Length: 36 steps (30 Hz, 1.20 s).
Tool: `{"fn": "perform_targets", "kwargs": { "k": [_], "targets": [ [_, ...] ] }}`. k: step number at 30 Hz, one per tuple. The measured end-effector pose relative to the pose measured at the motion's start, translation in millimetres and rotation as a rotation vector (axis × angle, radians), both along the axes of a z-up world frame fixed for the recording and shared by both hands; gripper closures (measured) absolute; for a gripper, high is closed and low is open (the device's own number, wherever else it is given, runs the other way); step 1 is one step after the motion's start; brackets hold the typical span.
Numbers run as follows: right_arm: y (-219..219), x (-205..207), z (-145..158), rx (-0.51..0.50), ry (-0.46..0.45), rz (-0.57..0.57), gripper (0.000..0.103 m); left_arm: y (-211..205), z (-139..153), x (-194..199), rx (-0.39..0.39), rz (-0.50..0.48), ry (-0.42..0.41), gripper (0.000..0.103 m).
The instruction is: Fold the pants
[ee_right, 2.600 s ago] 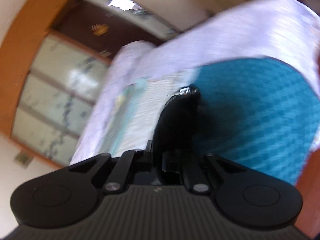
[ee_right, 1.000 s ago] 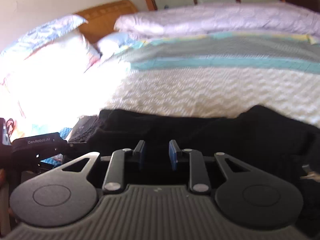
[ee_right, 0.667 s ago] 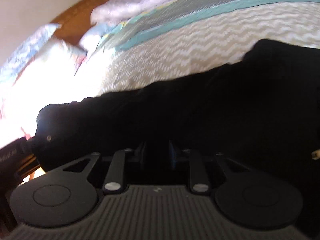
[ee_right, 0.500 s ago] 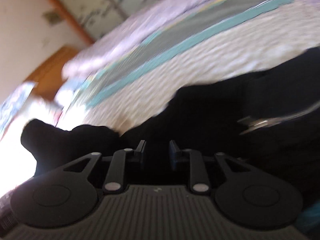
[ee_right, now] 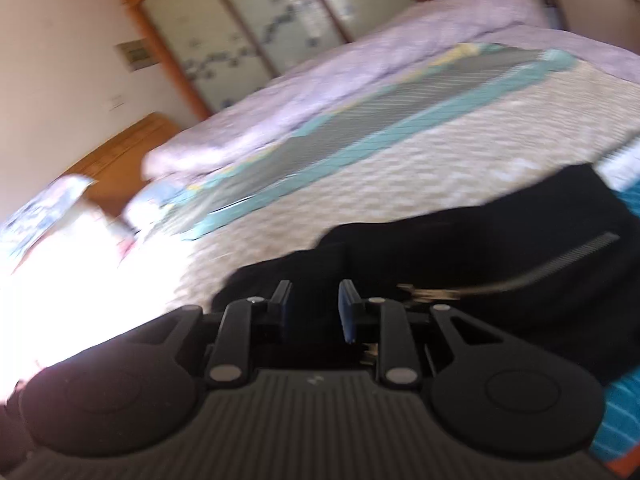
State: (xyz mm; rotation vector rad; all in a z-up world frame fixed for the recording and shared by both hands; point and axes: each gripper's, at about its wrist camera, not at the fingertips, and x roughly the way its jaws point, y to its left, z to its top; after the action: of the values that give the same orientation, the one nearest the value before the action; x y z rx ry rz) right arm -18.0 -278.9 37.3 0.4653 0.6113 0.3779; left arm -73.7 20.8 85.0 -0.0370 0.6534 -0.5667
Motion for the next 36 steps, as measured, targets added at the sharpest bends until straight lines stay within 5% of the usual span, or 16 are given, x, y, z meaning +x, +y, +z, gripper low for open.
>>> {"fn": "perform_targets", "kwargs": {
  "k": [2,4,9,13,17,19,22,24,26,28,29,30,31,34,36],
  "targets": [
    [18,16,-13,-0.028,0.061,0.041,0.074,20,1,13,-0.064,0.089,0.047,0.024],
    [30,31,-55,-0.049,0.231,0.091,0.076,30,-1,25,-0.104,0.14,0.085,0.025],
    [7,16,-36,-0.036,0.16,0.068,0.077,22,-3,52,-0.137,0.147,0.117,0.025],
    [-62,-18,-8,0.01,0.039,-0.133,0.067,-3,-2,77,-0.15,0.094,0.116,0.025],
    [-135,-49,-1,-0.046,0.018,-0.412,0.057,-39,-18,98,-0.137,0.054,0.147,0.025],
    [-164,-61,-7,-0.037,0.033,-0.525,0.038,-53,-32,109,-0.105,0.061,0.194,0.029],
    [-188,-63,-26,0.011,0.075,-0.6,0.032,-73,-74,125,0.051,0.072,0.337,0.036],
    [-192,-55,-42,0.048,0.128,-0.593,0.032,-82,-84,116,0.141,0.057,0.254,0.032],
    [-187,-48,-59,0.078,0.188,-0.57,0.032,-86,-81,114,0.168,0.064,0.257,0.032],
    [-181,-37,-70,0.081,0.254,-0.539,0.035,-81,-76,116,0.156,0.072,0.292,0.033],
    [-176,-35,-69,0.059,0.256,-0.547,0.045,-78,-72,118,0.136,0.083,0.314,0.033],
    [-173,-33,-67,0.06,0.266,-0.525,0.073,-74,-67,118,0.107,0.093,0.338,0.033],
    [-172,-34,-62,0.078,0.267,-0.511,0.079,-68,-57,118,0.045,0.097,0.364,0.033],
    [-144,-41,-25,-0.01,0.149,-0.442,0.081,-59,-27,117,-0.146,0.08,0.367,0.023],
    [-109,-40,-3,-0.093,0.053,-0.346,0.081,-66,-7,117,-0.207,0.038,0.335,0.011]
  ]
}}
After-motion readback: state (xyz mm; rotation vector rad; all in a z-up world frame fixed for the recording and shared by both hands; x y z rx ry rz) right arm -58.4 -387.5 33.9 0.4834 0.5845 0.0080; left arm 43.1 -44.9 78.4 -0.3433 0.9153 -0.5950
